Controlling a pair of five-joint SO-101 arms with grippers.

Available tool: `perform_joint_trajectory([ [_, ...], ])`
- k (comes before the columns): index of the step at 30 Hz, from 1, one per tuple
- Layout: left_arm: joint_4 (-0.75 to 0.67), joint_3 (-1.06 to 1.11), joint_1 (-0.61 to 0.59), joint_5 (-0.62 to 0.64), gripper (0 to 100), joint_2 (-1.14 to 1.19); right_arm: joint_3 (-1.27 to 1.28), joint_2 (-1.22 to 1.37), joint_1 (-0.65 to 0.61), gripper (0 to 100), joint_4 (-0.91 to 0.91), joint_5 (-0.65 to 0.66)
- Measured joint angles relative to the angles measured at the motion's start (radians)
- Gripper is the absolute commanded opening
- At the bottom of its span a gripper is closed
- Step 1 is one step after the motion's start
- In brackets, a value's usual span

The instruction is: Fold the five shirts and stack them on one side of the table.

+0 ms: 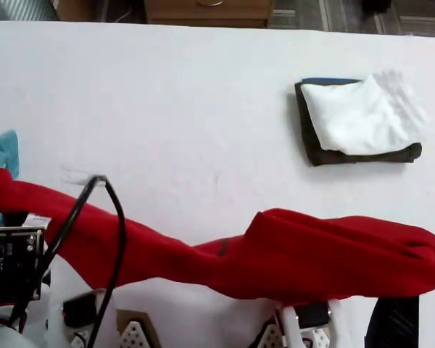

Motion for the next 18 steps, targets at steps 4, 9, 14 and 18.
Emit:
perform_joint_trajectory([
  [4,-0.014,0.035,0.000,-0.003,3,0.000,0.084,0.006,0.000,1.9,-0.038,0.000],
  [9,-0.161,0.172,0.002,0.000,3,0.095,0.230,0.095,-0.005,1.9,-0.164,0.000],
  [14,-0.298,0.190,0.008,0.000,3,0.298,0.339,0.249,-0.006,1.9,-0.301,0.000],
  [18,-0.385,0.196,0.077,0.000,3,0.471,0.399,0.416,-0.006,1.9,-0.423,0.000],
])
